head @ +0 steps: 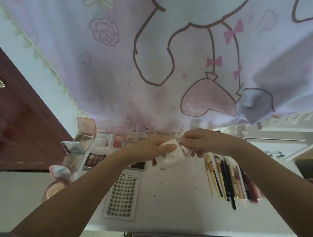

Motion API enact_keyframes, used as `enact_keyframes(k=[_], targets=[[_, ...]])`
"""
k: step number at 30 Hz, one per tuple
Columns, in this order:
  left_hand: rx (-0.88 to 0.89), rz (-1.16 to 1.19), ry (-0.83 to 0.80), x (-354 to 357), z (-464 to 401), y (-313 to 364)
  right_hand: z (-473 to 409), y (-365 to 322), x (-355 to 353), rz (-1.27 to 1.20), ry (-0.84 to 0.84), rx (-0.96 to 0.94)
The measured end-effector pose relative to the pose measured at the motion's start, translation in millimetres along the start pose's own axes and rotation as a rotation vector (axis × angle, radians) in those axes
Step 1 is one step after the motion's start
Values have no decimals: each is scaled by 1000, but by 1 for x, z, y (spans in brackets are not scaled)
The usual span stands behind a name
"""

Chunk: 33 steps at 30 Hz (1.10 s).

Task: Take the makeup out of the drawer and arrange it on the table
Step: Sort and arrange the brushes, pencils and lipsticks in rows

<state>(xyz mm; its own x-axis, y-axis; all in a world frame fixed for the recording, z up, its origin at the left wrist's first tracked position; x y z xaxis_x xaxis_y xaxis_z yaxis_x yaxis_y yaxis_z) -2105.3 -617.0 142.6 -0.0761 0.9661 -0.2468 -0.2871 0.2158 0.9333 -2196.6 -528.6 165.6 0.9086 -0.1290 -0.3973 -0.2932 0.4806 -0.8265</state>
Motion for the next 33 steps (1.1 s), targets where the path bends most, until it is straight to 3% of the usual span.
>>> enact_keyframes(k=[3, 6, 9, 12, 19, 22, 24, 28, 33], targets=[[-174, 207, -164, 7, 2, -17, 2, -7, -2, 115, 24, -108], [-318, 325, -219, 6, 2, -38, -3, -6, -5, 304, 95, -162], [-471, 487, -116, -3, 1, -67, -6, 6, -22, 302, 230, -131], [-431, 550, 75, -15, -16, -90, -6, 36, -43, 94, 478, 15], [-172, 65, 456, -15, -97, -92, -20, 130, 21, -504, 759, 404], [-82, -452, 622, -17, -124, -87, -22, 159, 36, -609, 900, 527], [-79, -670, 643, -20, -135, -92, -27, 175, 47, -740, 919, 644], [-64, -833, 590, -14, -153, -102, -50, 185, 71, -1295, 949, 785], [-57, -572, 615, -22, -150, -125, -91, 179, 67, -1349, 1031, 740]])
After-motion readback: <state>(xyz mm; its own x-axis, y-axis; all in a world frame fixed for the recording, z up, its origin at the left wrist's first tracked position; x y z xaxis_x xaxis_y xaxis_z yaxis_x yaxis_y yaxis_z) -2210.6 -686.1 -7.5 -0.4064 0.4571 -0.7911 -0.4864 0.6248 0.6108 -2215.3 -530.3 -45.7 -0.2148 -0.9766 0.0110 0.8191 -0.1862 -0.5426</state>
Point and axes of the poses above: each hand's wrist, its own z-axis away from the middle knuckle, its own x-axis out of the palm, y = z × x, the point moved 8 cm from there along -z, towards the middle knuckle, and after that the axes turned 8 degrees about y, right-handed, at the moved point
